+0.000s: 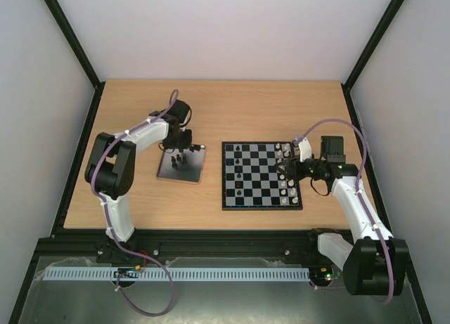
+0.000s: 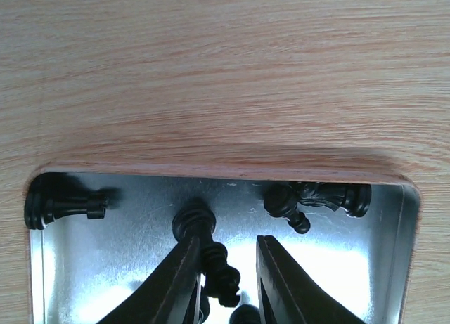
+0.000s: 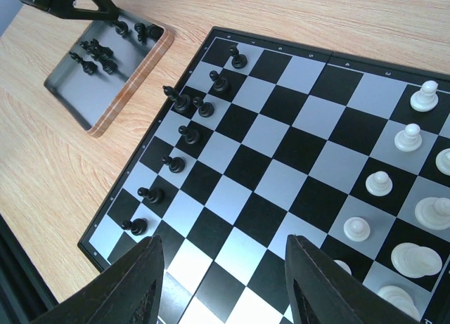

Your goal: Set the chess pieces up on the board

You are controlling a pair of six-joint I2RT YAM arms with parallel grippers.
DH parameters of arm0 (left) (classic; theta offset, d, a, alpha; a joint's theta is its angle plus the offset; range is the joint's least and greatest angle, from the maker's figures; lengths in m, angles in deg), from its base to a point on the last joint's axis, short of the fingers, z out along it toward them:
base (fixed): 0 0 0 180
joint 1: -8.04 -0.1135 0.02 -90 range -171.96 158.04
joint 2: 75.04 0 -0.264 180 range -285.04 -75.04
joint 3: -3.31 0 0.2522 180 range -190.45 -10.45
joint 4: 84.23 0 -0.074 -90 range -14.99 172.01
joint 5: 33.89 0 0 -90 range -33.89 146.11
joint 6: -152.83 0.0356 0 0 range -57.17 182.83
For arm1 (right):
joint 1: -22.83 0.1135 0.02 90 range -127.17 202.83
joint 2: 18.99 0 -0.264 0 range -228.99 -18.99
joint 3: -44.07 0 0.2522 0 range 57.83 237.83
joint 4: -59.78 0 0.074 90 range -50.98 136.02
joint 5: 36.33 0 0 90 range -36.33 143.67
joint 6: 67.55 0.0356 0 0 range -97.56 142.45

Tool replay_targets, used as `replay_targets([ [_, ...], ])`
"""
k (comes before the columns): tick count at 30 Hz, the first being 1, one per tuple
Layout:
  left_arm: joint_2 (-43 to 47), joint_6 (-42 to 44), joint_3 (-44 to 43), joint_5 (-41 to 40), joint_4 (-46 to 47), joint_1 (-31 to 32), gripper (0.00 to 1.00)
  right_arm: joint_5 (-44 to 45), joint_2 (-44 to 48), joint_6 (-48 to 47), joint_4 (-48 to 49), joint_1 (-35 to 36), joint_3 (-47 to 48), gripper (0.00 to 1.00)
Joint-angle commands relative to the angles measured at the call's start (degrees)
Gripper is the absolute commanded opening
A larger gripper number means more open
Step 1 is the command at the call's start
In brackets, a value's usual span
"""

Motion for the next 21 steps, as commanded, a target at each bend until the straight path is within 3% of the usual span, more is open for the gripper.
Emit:
replay_targets([
  [1, -0.9, -0.2, 0.3, 0.3, -0.3, 0.6, 0.26, -0.9, 0.8, -0.6, -0.7, 0.3, -0.4, 0.48],
  [10, -1.5, -0.3, 1.0, -0.8, -0.1, 0.8, 0.25, -1.0, 0.7, -0.6, -0.7, 0.3, -0.4, 0.48],
  [21, -1.1, 0.1, 0.3, -2.1, -1.0, 2.0, 0.11, -0.9, 0.6, -0.6, -0.6, 0.3, -0.4, 0.48],
])
